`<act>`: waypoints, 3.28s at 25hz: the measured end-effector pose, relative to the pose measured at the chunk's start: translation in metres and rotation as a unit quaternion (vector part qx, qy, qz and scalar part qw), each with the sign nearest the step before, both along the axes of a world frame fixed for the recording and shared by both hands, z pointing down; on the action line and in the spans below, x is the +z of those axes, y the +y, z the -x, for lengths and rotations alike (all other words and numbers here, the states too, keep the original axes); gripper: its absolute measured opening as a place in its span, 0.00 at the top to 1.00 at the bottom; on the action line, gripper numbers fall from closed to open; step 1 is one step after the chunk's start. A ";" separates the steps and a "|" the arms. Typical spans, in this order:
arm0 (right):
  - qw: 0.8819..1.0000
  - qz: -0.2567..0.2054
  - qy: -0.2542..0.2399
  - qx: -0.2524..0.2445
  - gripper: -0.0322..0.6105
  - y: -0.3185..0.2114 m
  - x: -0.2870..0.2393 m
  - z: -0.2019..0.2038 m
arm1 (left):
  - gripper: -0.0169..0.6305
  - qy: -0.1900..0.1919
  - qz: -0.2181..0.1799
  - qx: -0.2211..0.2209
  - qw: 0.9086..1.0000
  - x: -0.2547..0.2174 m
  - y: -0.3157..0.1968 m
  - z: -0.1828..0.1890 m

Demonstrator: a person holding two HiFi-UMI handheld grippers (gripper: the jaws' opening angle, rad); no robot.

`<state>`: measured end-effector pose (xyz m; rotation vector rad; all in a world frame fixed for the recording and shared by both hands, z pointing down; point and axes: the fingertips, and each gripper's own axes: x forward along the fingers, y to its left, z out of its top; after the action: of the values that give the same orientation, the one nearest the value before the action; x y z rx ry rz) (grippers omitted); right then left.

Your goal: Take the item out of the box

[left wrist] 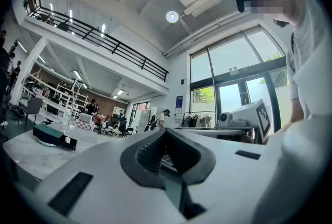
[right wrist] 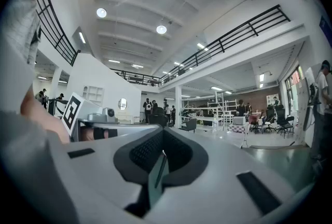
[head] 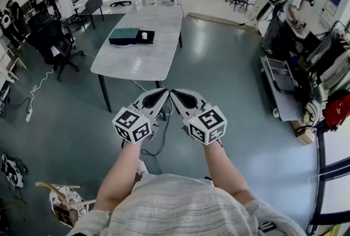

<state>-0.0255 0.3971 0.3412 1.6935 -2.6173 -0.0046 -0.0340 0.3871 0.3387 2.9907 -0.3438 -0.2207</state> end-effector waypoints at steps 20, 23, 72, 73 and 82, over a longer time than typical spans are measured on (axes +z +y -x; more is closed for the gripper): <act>1.000 0.012 0.003 -0.015 0.92 -0.040 0.012 0.001 | 0.94 -0.018 0.024 -0.011 0.999 0.018 -0.046 -0.004; 1.000 0.016 0.001 -0.014 0.92 -0.058 0.014 0.006 | 0.94 -0.017 0.028 -0.013 0.999 0.020 -0.063 0.001; 0.999 0.032 -0.010 0.009 0.92 -0.343 0.015 -0.053 | 0.94 -0.016 0.047 -0.011 0.999 0.021 -0.345 -0.055; 0.999 0.033 -0.010 0.004 0.92 -0.348 0.015 -0.061 | 0.94 -0.016 0.047 -0.016 0.999 0.022 -0.350 -0.063; 0.998 0.044 -0.003 -0.033 0.92 -0.377 0.026 -0.105 | 0.94 -0.017 0.054 -0.050 0.997 0.032 -0.378 -0.106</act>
<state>0.0795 0.0204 0.3670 1.5815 -2.6345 0.1138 0.0721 0.0093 0.3708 2.8775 -0.4946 -0.1548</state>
